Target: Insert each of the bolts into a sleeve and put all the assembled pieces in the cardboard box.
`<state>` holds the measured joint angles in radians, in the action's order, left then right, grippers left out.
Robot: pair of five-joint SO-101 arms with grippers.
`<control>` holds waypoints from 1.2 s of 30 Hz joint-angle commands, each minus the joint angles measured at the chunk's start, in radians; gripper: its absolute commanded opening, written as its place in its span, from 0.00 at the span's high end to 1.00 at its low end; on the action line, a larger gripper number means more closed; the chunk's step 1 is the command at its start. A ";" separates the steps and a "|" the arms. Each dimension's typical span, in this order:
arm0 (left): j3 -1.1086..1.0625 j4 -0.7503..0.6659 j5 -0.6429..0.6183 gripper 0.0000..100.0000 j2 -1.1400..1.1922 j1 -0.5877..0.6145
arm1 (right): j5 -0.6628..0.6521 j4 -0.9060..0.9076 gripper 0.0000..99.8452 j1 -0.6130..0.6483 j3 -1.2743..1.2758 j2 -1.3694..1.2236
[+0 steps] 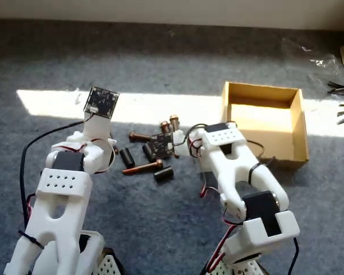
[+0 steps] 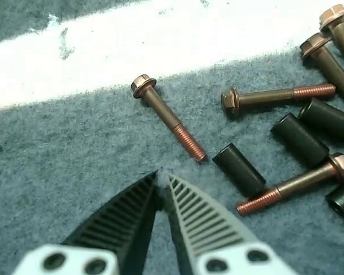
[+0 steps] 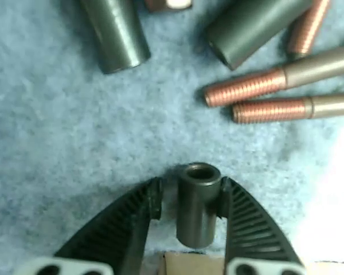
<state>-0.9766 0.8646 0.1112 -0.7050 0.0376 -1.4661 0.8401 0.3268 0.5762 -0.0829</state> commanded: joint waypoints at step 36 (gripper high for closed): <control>0.005 -0.017 0.000 1.00 -0.028 0.013 | 0.752 0.059 1.00 0.094 -0.007 0.303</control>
<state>-0.9766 0.8646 0.1112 -0.7050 0.0376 -0.7572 0.8784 0.4143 0.5823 0.1197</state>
